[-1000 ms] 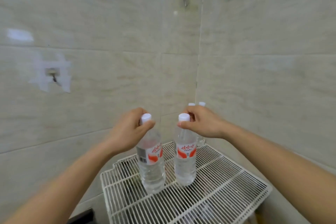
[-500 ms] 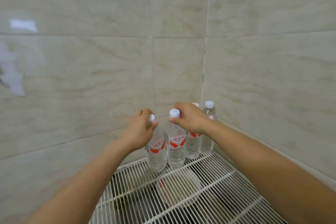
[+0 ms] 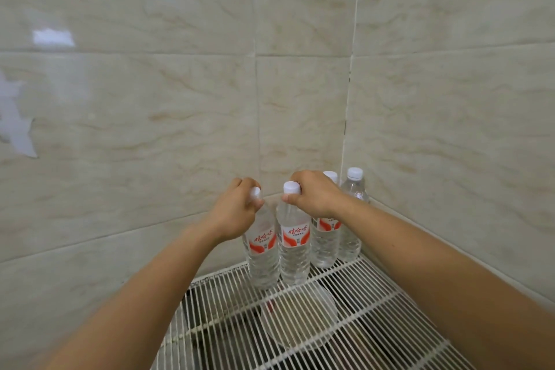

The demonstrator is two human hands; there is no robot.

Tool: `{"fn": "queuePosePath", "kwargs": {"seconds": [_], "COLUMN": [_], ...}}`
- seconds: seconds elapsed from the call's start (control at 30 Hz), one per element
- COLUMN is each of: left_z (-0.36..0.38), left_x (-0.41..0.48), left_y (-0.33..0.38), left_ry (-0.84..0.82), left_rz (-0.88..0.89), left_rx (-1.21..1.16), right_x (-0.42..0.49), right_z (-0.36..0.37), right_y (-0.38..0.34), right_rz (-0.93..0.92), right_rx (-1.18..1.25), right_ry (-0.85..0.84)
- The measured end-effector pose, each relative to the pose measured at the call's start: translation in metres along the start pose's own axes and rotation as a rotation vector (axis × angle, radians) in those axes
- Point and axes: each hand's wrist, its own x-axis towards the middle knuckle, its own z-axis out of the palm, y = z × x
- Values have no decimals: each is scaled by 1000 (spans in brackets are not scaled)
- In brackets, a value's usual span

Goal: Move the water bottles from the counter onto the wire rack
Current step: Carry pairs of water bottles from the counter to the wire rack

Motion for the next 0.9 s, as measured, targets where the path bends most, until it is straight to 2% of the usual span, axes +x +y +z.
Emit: {"fn": "queuePosePath", "kwargs": {"seconds": [0.53,0.9], "left_z": [14,21], "left_x": [12,4], "left_y": [3,8], "left_ry": [-20,14], "left_rz": [33,-12], "left_rx": [-26,32], "right_x": [4,-9], "right_z": [-1,-5], "right_y": [7,-1], "right_rz": [41,96], "right_rx": [-32,36], "right_ry": [23,-63]}}
